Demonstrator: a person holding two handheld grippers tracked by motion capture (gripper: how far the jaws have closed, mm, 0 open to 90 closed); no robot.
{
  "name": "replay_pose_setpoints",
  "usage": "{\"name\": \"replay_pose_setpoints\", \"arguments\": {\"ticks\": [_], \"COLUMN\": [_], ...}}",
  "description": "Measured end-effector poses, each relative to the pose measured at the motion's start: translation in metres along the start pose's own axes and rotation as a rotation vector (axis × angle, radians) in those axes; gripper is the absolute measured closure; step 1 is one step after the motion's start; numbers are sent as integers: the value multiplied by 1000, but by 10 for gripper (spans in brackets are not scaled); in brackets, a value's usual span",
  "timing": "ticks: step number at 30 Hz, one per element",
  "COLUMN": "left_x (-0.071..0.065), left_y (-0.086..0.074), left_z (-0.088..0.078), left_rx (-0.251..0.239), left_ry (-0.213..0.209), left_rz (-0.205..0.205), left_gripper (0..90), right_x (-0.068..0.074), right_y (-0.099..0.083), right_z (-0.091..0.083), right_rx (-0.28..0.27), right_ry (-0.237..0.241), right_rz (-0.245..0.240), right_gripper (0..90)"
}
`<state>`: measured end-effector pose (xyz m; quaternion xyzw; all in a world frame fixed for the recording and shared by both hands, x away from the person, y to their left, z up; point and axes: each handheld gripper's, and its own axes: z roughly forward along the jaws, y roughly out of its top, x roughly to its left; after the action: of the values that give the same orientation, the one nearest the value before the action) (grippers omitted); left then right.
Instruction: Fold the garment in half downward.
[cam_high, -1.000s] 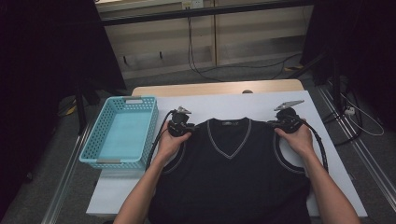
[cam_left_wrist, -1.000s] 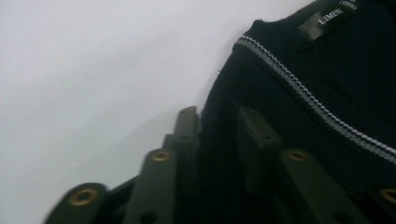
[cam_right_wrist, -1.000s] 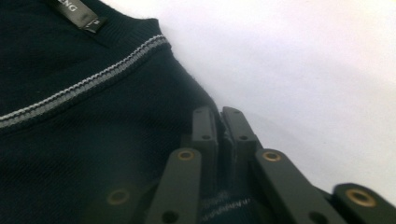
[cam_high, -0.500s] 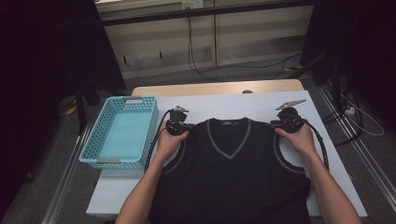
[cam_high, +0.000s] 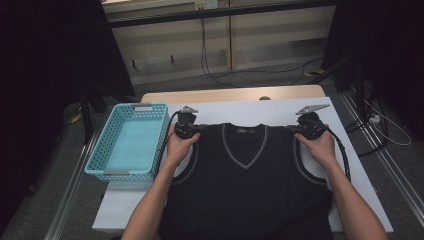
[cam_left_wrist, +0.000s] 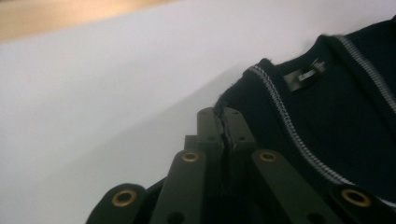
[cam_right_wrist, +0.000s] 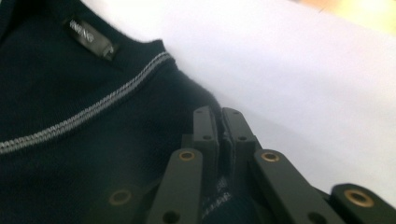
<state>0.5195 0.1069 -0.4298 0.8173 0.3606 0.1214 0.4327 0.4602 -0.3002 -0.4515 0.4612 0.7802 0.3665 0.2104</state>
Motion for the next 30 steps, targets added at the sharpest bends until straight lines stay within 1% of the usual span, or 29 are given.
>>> {"name": "replay_pose_setpoints", "arguments": {"ticks": [2,3,5,6,8,9,11,12,13,15,16,17,19,20,21,22,23,27,30], "left_x": [0,2,6,7,12,13,16,18,18,19,20,20,21,21,21,22,23,25,28], "left_y": [6,8,13,14,18,19,22,23,24,27,29,32,36,37,37,43,46,55,61], "left_z": [-3,-5,-8,-8,-10,-11,-13,-14,-14,-16,-19,-22,-26,-28,-28,-30,-32,-39,-43], "left_rx": [-18,-14,-33,-41,-56,-65,-79,-94,-100,-87,-83,-98,-110,-112,-112,-124,-132,-157,-177], "left_ry": [7,11,17,12,13,12,20,13,17,31,36,34,35,38,38,44,47,54,57], "left_rz": [2,15,6,-8,-22,-26,-19,-41,-51,-35,-28,-29,-29,-19,-19,-18,-17,-13,-18], "left_gripper": [876,876,877,877,878,878,879,878,879,879,879,879,879,879,880,880,880,881,881], "right_x": [-3,-5,-7,-9,-12,-13,-13,-14,-14,-15,-15,-15,-15,-15,-15,-15,-15,-17,-19], "right_y": [3,5,7,9,13,17,23,27,32,38,40,43,47,49,51,51,57,67,74], "right_z": [-4,-6,-11,-13,-17,-20,-23,-25,-26,-27,-28,-28,-29,-30,-30,-30,-30,-33,-35], "right_rx": [-22,-35,-55,-67,-76,-90,-110,-120,-125,-136,-134,-133,-144,-149,-148,-148,-157,-181,-192], "right_ry": [-18,-21,-31,-35,-39,-40,-43,-42,-38,-24,-28,-30,-34,-36,-36,-36,-44,-53,-63], "right_rz": [1,9,17,24,23,22,18,17,18,22,18,14,9,6,6,6,2,-6,-5], "right_gripper": [852,853,854,854,854,854,854,854,854,854,854,854,854,854,854,854,854,855,855]}}
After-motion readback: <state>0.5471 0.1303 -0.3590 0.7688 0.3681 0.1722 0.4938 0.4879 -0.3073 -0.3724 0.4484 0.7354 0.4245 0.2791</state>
